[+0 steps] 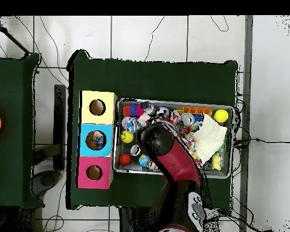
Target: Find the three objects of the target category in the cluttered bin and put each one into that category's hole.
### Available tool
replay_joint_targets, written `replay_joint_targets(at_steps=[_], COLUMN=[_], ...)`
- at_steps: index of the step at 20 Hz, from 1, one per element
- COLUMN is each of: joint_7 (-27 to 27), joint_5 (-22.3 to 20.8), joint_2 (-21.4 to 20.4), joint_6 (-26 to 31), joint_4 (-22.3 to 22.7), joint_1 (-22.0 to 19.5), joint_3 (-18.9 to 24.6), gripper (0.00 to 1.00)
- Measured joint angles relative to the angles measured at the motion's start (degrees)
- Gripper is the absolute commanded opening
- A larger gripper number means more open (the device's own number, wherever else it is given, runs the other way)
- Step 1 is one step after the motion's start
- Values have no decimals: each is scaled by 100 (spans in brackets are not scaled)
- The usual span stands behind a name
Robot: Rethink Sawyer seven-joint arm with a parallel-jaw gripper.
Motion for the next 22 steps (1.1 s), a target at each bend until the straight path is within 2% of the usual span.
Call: replay_joint_targets(at_steps=[9, 22], joint_7=[0, 2], joint_5=[199, 413], joint_2=[-72, -22], joint_6=[-48, -278], joint_4=[-1, 0], joint_1=[3, 212], joint_3=[91, 201], gripper=[100, 100])
